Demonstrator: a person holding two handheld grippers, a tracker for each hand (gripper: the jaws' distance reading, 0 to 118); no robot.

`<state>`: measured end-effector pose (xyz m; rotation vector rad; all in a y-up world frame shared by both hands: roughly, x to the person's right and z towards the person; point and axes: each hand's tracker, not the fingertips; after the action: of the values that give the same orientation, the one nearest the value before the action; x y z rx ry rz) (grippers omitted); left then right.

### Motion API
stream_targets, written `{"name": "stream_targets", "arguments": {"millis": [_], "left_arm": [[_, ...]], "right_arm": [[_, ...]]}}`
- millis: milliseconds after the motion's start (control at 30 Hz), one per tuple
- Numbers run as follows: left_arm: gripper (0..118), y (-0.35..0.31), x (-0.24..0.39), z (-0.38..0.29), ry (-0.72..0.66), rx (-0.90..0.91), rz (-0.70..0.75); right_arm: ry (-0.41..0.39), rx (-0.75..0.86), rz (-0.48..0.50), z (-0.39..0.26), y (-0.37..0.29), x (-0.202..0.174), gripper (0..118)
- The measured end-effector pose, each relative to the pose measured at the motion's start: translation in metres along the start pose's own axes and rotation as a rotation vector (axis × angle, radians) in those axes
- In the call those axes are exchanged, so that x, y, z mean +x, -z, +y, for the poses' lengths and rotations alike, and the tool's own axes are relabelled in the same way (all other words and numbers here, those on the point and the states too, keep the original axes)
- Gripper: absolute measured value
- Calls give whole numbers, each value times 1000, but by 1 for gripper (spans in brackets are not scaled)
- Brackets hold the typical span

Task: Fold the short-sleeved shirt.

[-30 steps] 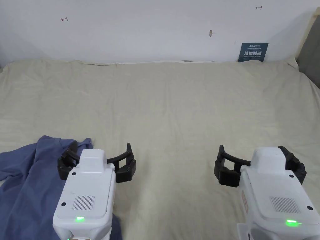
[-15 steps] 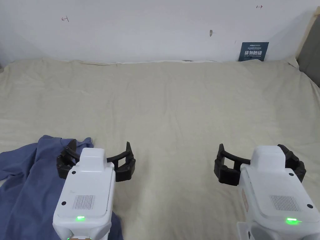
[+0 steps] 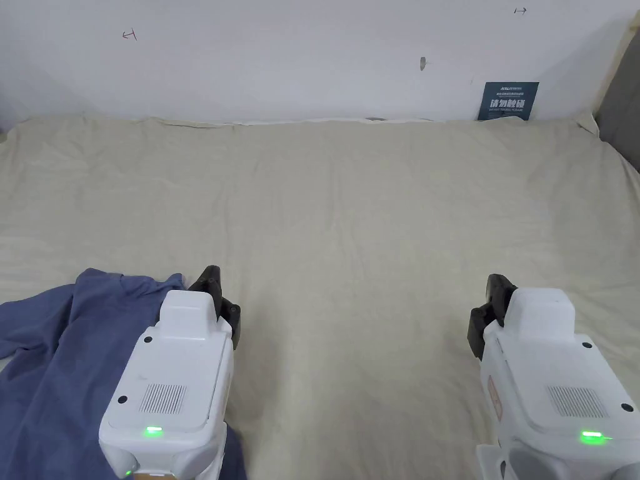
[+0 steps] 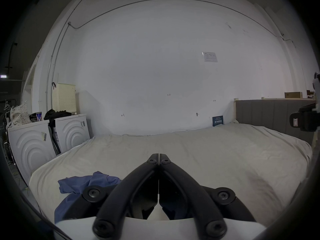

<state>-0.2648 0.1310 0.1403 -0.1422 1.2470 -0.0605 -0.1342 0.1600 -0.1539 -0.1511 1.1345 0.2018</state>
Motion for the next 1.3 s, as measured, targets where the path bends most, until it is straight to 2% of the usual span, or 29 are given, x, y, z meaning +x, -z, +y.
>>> {"name": "stream_targets", "arguments": {"millis": [233, 667, 800, 1033, 1100, 1167, 1233, 1300], "left_arm": [[0, -7, -38, -4, -24, -19, 98], [0, -83, -185, -20, 7, -94, 462], [0, -105, -217, -26, -14, -125, 534], [0, -110, -244, -37, -79, -197, 511], [1, -98, -250, -40, -134, -237, 445], [8, -82, -253, -43, -193, -289, 398], [47, -56, -268, -55, -225, -354, 363], [63, -27, -270, -64, -252, -459, 305]], "right_arm": [[-20, 12, 109, 7, 13, -36, 1], [-55, 55, 481, 29, 28, -192, 1], [-60, 58, 552, 31, 24, -227, 1], [-68, 44, 602, 29, 22, -249, 1], [-73, 39, 601, 29, 23, -246, 1], [-81, 39, 587, 29, 26, -240, 1], [-90, 38, 566, 29, 31, -232, 1], [-91, 29, 535, 28, 38, -222, 1]]}}
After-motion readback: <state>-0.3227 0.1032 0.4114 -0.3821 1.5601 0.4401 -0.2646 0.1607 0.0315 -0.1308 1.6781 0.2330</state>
